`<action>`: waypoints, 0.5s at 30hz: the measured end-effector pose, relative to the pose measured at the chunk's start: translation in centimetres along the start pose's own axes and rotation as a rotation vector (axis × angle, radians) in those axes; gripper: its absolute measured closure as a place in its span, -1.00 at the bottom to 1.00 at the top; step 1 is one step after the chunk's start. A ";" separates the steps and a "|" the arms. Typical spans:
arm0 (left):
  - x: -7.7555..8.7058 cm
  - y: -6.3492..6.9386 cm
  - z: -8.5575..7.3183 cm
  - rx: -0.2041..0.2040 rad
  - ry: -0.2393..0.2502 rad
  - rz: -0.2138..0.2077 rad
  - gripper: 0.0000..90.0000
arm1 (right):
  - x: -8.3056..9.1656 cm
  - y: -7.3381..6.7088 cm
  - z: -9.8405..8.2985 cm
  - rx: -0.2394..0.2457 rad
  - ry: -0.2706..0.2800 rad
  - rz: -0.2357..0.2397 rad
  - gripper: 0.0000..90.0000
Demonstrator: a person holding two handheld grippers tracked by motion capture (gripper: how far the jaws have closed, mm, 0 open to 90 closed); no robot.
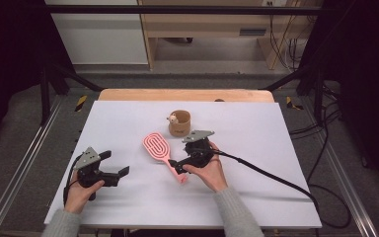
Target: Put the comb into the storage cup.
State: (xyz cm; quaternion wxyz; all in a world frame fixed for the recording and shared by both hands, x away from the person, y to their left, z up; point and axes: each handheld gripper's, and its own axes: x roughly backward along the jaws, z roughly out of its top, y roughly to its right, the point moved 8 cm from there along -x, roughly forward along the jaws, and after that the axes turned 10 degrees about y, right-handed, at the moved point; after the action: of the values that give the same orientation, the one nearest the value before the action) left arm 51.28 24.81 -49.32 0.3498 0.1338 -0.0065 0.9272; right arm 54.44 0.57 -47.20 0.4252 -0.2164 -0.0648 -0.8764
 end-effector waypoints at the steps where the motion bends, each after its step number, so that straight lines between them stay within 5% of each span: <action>1: 0.0 0.0 0.0 0.000 0.000 0.000 -0.99 | -0.1 0.0 0.0 0.001 -0.002 0.001 -0.99; 15: 0.0 -0.1 0.0 -0.001 -0.002 0.007 -1.00 | -1.4 0.2 -0.5 -0.022 -0.013 -0.005 -0.97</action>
State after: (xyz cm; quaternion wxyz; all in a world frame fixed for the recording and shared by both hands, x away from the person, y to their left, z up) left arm 51.31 24.86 -49.35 0.3468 0.1347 -0.0078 0.9282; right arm 55.15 1.27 -48.26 0.4204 -0.2266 -0.0586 -0.8766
